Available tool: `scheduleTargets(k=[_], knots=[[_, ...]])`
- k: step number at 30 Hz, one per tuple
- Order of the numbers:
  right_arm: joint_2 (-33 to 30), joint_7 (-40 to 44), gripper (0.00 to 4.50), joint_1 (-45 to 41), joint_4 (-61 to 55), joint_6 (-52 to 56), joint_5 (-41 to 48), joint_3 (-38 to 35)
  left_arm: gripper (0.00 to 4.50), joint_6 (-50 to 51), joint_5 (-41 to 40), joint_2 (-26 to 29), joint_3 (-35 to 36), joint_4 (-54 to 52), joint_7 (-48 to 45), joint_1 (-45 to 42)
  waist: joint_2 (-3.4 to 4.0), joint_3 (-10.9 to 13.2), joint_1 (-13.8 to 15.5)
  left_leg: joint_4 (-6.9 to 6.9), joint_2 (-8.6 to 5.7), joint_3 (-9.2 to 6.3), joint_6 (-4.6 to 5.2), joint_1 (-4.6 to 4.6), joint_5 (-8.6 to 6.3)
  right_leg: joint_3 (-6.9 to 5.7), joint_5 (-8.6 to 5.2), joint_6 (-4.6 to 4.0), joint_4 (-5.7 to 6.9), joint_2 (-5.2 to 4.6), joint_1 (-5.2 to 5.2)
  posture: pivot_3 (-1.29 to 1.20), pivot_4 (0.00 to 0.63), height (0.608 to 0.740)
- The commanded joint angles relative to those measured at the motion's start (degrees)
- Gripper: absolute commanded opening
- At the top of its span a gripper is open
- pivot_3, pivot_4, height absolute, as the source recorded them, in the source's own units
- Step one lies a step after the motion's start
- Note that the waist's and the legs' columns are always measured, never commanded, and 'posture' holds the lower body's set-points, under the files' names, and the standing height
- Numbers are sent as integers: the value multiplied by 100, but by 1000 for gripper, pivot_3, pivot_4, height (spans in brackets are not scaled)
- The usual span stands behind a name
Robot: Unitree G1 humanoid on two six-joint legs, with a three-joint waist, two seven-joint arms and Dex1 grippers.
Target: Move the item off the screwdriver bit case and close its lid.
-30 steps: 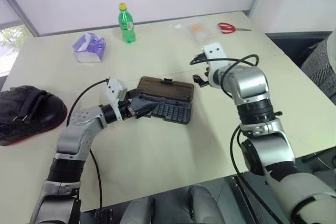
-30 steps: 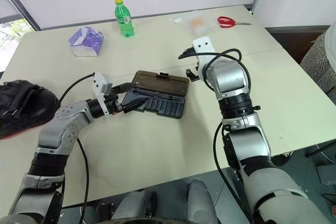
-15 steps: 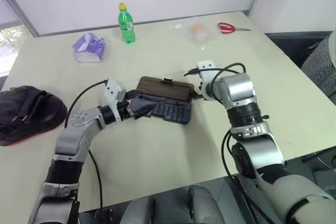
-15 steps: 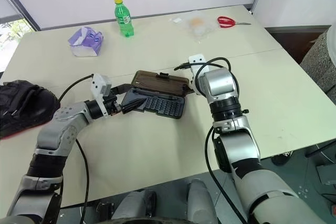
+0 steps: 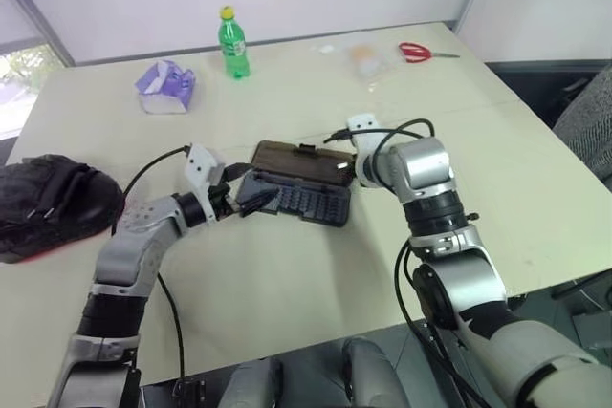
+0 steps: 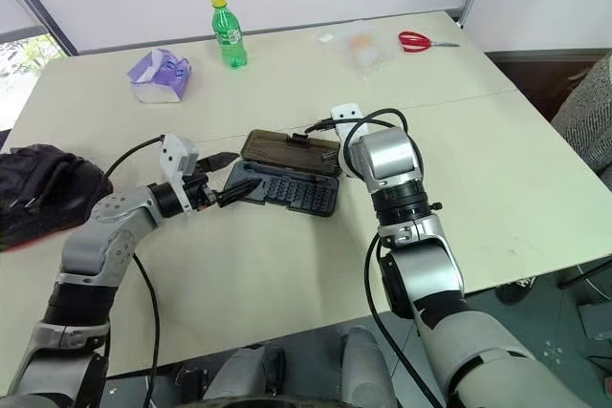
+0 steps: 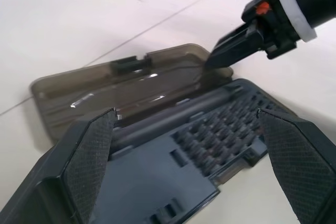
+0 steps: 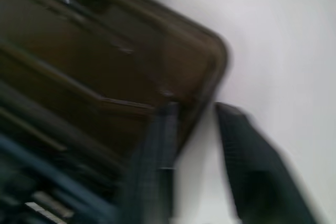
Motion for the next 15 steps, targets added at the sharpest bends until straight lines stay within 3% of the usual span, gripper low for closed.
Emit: scheduleTargets(k=[1, 15], knots=[[-63, -1, 54, 126, 78, 184, -14, 57, 4500, -91, -30, 134, 300, -102, 51, -83, 1, 0, 17, 2, -1, -3, 0, 0, 0, -1, 0, 0, 0, 0, 3, 0, 150, 740], [-152, 99, 54, 226, -518, 782, 107, 99, 4500, -149, 7, 253, 459, -30, 90, -128, 0, -2, 10, 28, -3, -8, 0, -5, -1, -4, 0, 0, 2, 0, 9, 0, 150, 740]])
